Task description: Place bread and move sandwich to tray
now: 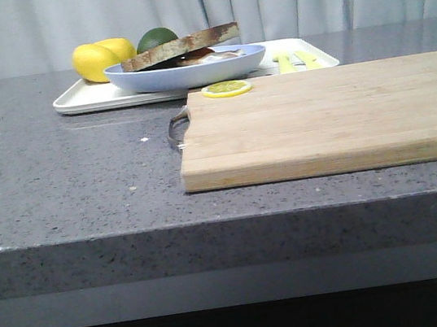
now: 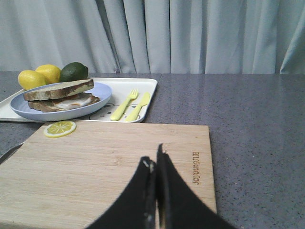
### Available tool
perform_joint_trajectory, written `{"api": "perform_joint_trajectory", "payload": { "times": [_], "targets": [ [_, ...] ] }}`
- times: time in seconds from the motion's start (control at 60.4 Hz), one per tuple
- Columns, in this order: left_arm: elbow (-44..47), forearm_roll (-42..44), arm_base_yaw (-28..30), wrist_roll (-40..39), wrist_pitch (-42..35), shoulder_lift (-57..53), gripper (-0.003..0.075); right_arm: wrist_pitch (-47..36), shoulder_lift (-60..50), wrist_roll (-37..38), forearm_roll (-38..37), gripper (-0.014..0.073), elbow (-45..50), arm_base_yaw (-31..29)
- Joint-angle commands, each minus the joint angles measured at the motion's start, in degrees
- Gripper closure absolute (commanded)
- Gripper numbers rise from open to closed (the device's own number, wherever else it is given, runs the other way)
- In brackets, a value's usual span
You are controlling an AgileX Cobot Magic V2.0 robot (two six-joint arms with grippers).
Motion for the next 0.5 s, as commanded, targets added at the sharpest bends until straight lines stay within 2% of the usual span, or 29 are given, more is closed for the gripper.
{"api": "perform_joint_trajectory", "payload": {
  "times": [0.0,0.48],
  "targets": [
    [0.2,-0.7,0.1,-0.4,-7.9,-1.4,0.0741,-4.4,0.5,-0.1,0.4,0.0650,-1.5,-0.3],
    [0.7,-0.7,0.1,-0.4,-7.8,-1.8,0.0741,-4.4,0.5,-0.1,0.4,0.0650,-1.5,-0.3]
  ]
}}
